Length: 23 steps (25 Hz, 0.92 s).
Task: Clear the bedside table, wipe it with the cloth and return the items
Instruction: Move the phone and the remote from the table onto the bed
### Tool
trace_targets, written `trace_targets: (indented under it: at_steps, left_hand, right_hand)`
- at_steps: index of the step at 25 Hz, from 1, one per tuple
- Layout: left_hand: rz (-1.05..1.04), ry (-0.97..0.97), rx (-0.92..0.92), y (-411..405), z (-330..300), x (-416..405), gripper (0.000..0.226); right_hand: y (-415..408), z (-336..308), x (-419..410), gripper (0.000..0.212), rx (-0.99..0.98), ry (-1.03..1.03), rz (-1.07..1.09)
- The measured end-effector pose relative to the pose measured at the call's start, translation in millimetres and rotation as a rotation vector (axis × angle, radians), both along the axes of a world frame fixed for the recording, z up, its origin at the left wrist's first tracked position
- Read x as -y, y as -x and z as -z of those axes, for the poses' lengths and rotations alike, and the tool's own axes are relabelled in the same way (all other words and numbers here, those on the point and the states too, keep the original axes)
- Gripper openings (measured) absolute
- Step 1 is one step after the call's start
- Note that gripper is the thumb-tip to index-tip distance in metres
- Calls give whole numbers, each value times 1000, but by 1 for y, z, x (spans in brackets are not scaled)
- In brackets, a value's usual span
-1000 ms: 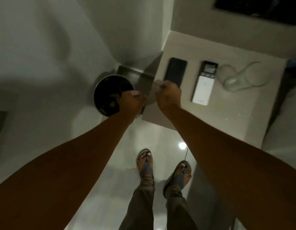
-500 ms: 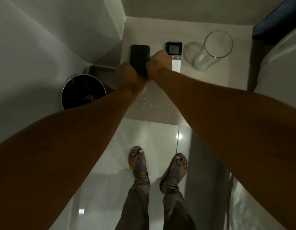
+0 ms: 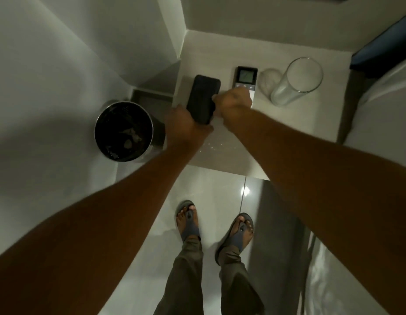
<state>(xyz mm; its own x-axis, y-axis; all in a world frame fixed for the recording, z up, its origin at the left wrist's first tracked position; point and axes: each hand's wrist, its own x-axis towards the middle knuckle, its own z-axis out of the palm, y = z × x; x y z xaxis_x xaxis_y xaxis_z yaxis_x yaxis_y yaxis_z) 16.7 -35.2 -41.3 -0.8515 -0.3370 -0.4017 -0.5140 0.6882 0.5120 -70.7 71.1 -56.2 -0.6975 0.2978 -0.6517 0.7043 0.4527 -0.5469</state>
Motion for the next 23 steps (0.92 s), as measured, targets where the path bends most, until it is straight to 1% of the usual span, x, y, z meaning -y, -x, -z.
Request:
trace_targets:
  at_steps: [1, 2, 4, 5, 7, 8, 11, 13, 14, 15, 18, 21, 22, 23]
  left_hand:
    - [22, -18, -10, -9, -7, -10, 55]
    - [58, -35, -36, -19, -16, -23, 57]
    - [134, -67, -81, -38, -48, -57, 58]
    - [181, -87, -102, -46, -69, -81, 56]
    - [313, -126, -107, -52, -105, -135, 59]
    - [396, -135, -129, -55, -122, -163, 63]
    - [639, -189, -196, -60, -159, -249, 74]
    - [795, -219, -191, -62, -167, -296, 76]
    - [875, -226, -176, -62, -167, -319, 75]
    - [953, -218, -164, -60, -166, -338, 74]
    - [1136, -177, -157, -48, -153, -386, 66]
    - [1180, -188, -179, -42, -140, -402, 49]
    - [1186, -198, -188, -42, -137, -401, 47]
    - [1199, -209, -192, -41, -138, -397, 52]
  right_hand:
    - [-8, -11, -16, 42, 0, 46, 55]
    - [-23, -26, -34, 38, -1, 94, 119]
    - [-56, -52, -82, 22, -7, 128, 211]
    - [-74, -73, -114, 22, -33, 169, 293]
    - [-107, -112, -173, 28, -108, 248, 543]
    - [-125, -132, -202, 28, -124, 271, 664]
    - [-170, -182, -289, 22, -209, 281, 957]
    - [-195, -197, -333, 11, -242, 303, 1086]
    - [-206, -202, -351, 5, -257, 340, 1125]
    - [-215, -201, -368, 4, -265, 366, 1152]
    - [-225, -181, -407, 10, -232, 385, 1261]
    - [-221, -171, -424, 19, -160, 334, 1341]
    - [-222, -170, -427, 22, -139, 307, 1327]
    - [-224, -172, -426, 22, -135, 280, 1310]
